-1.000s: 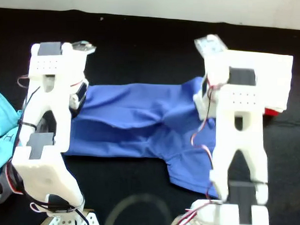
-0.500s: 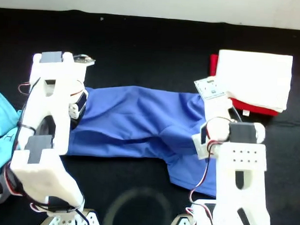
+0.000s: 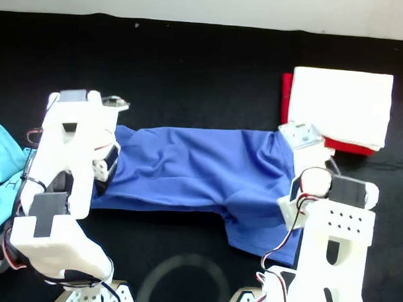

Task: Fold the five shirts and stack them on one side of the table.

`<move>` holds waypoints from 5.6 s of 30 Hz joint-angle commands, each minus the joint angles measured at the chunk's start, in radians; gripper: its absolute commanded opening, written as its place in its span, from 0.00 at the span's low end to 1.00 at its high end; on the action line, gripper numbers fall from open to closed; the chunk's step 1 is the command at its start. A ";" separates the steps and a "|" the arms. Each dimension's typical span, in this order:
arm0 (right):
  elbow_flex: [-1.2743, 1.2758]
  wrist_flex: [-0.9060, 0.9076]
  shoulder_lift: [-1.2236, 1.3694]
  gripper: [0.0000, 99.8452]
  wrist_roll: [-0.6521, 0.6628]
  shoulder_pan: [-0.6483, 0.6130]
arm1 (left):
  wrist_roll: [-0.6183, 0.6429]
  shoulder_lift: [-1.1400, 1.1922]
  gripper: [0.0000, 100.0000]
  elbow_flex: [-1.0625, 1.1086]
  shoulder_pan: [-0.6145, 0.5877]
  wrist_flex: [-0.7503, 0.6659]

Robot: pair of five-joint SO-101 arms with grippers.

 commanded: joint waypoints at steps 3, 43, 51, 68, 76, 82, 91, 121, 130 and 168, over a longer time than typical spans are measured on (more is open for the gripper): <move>0.120 -0.082 -0.025 0.01 0.009 0.015 | 0.000 -0.054 0.01 0.027 0.012 -0.064; -0.269 -0.549 0.545 0.01 -0.270 -0.314 | 0.094 0.251 0.01 -0.573 0.108 -0.172; -0.280 -0.771 0.868 0.01 -0.269 -0.226 | 0.094 0.432 0.01 -0.575 0.019 -0.348; -0.975 -0.591 1.325 0.01 -0.272 -0.180 | 0.097 0.892 0.01 -1.333 -0.137 -0.198; -1.340 -0.277 1.389 0.01 -0.273 -0.206 | 0.097 1.000 0.01 -1.768 -0.107 0.146; -1.460 -0.180 1.388 0.01 -0.273 -0.217 | 0.097 0.987 0.01 -1.856 -0.076 0.206; -1.716 0.073 1.386 0.01 -0.275 -0.246 | 0.101 0.671 0.01 -1.432 -0.079 0.207; -0.509 -0.090 0.535 0.01 -0.388 -0.377 | 0.094 -0.277 0.01 0.443 -0.077 -0.720; 0.058 -0.444 0.387 0.01 -0.275 -0.407 | 0.098 -0.277 0.01 0.522 -0.076 -0.750; 0.070 -0.496 0.265 0.01 -0.273 -0.426 | 0.183 -0.275 0.01 0.578 -0.071 -0.852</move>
